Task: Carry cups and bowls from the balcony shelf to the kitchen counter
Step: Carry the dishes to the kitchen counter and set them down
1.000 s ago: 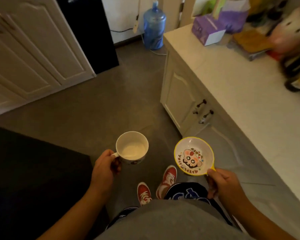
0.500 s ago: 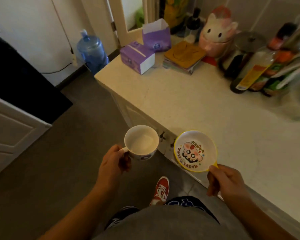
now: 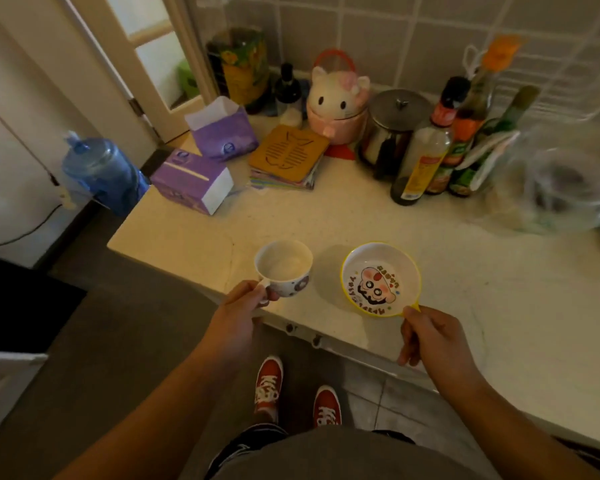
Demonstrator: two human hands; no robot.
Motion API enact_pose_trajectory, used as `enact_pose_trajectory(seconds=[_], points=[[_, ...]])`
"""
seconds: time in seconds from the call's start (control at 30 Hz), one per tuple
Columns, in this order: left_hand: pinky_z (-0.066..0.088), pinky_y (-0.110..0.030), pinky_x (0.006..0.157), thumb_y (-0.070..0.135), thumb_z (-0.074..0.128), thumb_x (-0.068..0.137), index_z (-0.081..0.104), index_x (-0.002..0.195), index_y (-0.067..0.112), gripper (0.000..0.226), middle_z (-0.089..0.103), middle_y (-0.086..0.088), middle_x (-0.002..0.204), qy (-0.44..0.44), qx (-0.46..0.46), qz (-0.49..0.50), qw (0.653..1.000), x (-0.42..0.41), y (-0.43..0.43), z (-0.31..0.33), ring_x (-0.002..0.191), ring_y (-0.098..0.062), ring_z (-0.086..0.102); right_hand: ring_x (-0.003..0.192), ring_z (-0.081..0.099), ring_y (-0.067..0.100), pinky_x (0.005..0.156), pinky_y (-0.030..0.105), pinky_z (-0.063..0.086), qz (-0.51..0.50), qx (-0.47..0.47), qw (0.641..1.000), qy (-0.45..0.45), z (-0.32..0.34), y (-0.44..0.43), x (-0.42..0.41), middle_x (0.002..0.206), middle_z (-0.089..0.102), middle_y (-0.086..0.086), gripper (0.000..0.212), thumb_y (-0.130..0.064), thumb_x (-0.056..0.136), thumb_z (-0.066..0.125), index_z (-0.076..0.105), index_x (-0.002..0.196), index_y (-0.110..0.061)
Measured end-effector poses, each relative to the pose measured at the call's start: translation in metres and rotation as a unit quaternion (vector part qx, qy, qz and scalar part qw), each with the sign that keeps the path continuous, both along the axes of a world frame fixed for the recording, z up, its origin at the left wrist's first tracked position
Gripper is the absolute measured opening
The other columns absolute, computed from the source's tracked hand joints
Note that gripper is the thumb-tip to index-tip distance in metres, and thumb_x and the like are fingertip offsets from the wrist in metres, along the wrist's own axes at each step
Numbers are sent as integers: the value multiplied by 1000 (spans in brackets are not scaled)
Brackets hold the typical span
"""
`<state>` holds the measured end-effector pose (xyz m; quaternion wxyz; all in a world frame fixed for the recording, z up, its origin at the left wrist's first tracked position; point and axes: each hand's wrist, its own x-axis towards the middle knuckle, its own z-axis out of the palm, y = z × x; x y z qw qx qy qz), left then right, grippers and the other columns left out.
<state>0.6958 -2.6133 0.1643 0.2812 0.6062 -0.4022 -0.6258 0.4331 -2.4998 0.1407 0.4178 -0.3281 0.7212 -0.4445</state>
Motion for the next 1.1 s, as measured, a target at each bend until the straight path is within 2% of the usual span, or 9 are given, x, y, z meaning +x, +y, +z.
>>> enact_pose_trajectory(seconds=[0.1, 0.17, 0.3, 0.47, 0.63, 0.77, 0.93, 1.1], points=[[43, -33, 80, 22, 50, 98, 70, 81, 19, 27, 73, -3, 98, 33, 10, -11, 999, -6, -28, -3, 105, -19, 60, 42, 62, 31, 41, 24, 44, -28, 6, 1000, 2, 1, -8, 3, 48, 54, 7, 48, -20, 98, 50, 55, 51, -11], [45, -36, 85, 17, 53, 96, 71, 82, 15, 23, 73, -6, 96, 56, 23, -2, 998, -11, -45, -5, 101, -22, 60, 42, 62, 29, 41, 24, 44, -47, 11, 999, 3, 1, -13, 6, 47, 54, 7, 47, -22, 97, 50, 55, 53, -9], [43, -39, 88, 10, 54, 94, 72, 71, 16, 30, 74, -4, 83, 73, 11, -14, 997, -21, -71, -7, 89, -20, 58, 40, 63, 28, 38, 23, 43, -89, 19, 996, 0, -3, -23, 13, 45, 54, 6, 45, -27, 95, 51, 56, 55, -8], [45, -37, 89, 11, 52, 96, 70, 83, 8, 22, 75, 2, 82, 66, -20, -65, 996, -26, -97, -18, 91, -18, 60, 39, 62, 26, 37, 23, 42, -136, 20, 990, -11, -6, -39, 24, 46, 54, 5, 44, -29, 94, 52, 58, 56, -7], [44, -41, 92, 11, 52, 96, 74, 70, 23, 35, 75, -1, 87, 69, -21, -95, 993, -33, -118, -31, 93, -21, 59, 40, 62, 25, 38, 22, 43, -158, 12, 987, -22, -6, -49, 31, 47, 54, 5, 43, -36, 89, 52, 57, 56, -8], [44, -39, 90, 14, 54, 94, 74, 69, 26, 35, 74, 3, 85, 66, -18, -116, 991, -36, -129, -46, 95, -19, 60, 41, 62, 25, 39, 21, 43, -163, 6, 986, -18, -5, -52, 33, 47, 54, 6, 45, -41, 86, 51, 56, 58, -6], [48, -33, 89, 19, 61, 92, 74, 73, 26, 24, 65, 7, 75, 37, -21, -127, 991, -39, -136, -58, 90, -17, 59, 42, 63, 25, 39, 23, 44, -178, 4, 984, -14, -5, -51, 32, 49, 55, 6, 43, -34, 92, 50, 56, 59, -7], [53, -36, 86, 30, 62, 90, 72, 77, 36, 17, 70, 3, 83, -70, -75, -141, 985, -45, -134, -61, 91, -20, 65, 42, 62, 26, 42, 29, 42, -189, 10, 982, -15, -7, -50, 30, 51, 55, 8, 45, -27, 96, 49, 54, 59, -3]])
